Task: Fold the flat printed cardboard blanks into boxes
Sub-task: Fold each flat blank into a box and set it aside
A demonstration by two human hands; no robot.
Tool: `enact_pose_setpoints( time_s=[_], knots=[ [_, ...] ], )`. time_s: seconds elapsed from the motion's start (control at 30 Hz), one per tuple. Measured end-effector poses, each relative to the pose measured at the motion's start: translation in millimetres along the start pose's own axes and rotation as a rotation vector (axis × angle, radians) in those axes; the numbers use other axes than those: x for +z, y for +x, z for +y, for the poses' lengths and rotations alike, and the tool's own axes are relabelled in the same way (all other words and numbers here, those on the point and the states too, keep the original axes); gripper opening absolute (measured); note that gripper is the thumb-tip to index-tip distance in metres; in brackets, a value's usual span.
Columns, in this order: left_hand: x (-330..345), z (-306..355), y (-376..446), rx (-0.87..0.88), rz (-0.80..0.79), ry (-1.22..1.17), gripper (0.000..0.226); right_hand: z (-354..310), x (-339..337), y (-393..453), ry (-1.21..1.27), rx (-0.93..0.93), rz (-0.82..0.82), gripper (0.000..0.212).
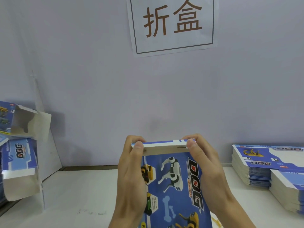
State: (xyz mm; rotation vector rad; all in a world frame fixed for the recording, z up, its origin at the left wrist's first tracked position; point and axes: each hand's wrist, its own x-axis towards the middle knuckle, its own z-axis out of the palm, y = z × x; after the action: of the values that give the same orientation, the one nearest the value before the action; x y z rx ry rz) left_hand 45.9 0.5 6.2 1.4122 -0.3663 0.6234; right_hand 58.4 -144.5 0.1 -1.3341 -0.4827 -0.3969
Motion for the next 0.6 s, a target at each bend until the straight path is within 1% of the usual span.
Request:
enact_pose_setpoints(
  time_s=[0.07,0.13,0.2,0.3,0.47,0.6],
  knots=[
    [-0.5,-1.6,0.8,-0.001,0.004,0.033,0.033,0.8,-1.4,-0.3,0.002,0.006,-0.019,0.02],
    [-1.1,-2.2,1.8,-0.055,-0.017,-0.008,0.018,0.1,-1.1,-0.2,0.0,0.007,-0.022,0.016],
    [-3.2,-0.9,2.2,-0.105,-0.031,-0.072,0.018,0.5,-1.1,0.4,-0.015,0.005,-0.011,0.016],
    [-4.0,1.1,2.5,-0.105,-0.029,-0.122,0.021,-1.5,-0.1,0.1,-0.018,0.012,-0.01,0.017],
    [-4.2,-1.2,2.8,-0.068,-0.001,-0.099,0.02,-1.8,-2.0,0.5,-0.016,0.032,-0.013,0.013],
    [-6.2,1.3,0.9,-0.072,-0.054,-0.118,0.019,1.9,-3.0,1.9,0.017,0.035,0.001,0.013]
  ],
)
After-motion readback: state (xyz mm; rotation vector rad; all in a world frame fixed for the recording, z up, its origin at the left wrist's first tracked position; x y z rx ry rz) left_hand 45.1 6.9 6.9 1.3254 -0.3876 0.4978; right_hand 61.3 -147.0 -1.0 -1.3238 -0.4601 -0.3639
